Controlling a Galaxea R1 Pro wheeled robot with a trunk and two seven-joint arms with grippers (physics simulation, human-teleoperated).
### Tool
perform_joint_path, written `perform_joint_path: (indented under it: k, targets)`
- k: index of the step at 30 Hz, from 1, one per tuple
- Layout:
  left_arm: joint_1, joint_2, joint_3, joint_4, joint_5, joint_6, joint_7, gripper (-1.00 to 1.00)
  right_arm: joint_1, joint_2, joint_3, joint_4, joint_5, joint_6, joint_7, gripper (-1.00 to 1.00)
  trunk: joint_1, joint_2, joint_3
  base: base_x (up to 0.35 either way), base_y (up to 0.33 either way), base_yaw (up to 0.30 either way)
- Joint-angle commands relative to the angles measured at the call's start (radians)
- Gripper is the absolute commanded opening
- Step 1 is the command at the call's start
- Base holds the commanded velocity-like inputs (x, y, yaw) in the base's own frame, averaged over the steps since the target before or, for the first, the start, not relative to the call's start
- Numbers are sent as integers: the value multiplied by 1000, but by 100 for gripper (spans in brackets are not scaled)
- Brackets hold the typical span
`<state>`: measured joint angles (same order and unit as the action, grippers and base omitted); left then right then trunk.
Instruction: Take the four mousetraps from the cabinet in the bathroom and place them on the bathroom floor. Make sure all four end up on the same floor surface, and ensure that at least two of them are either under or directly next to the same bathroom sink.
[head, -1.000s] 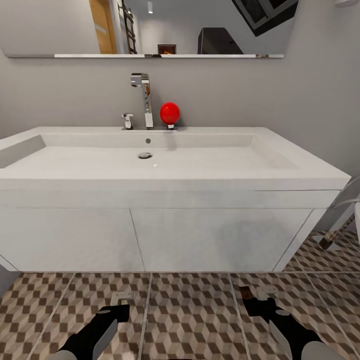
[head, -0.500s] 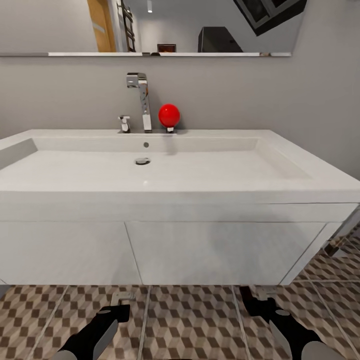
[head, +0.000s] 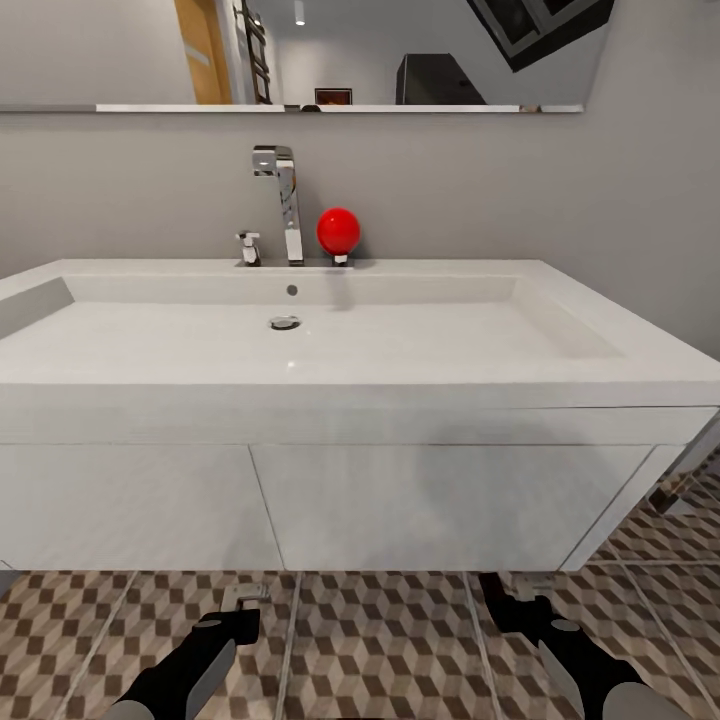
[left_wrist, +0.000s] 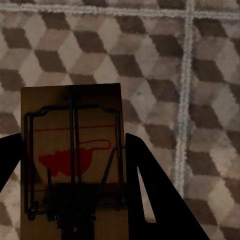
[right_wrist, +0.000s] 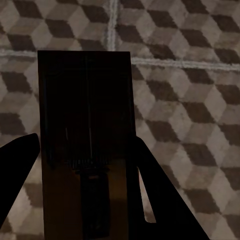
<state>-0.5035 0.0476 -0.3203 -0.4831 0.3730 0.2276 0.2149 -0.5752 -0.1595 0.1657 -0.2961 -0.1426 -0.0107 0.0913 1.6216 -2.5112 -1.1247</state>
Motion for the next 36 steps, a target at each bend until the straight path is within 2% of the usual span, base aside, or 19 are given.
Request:
perform_joint_path:
  k: [1,3,29,36]
  targets:
    - [0,0,0,0,-3,1,1,-100,0,0,0,0,0,0,0,-100,0,0,0,0,0,0]
    - [0,0,0,0,-3,1,1,-100,0,0,0,0,0,0,0,-100,0,0,0,0,0,0]
    - [0,3,-2,-4,-2,-4,1,-100,0,0,0,0,0,0,0,-100,12,-6,-101,0,0,0]
    - [0,0,-1,-21,-2,-39,1,-100,0,0,0,0,1,0,1,-100,15,-8,-128,0,0,0]
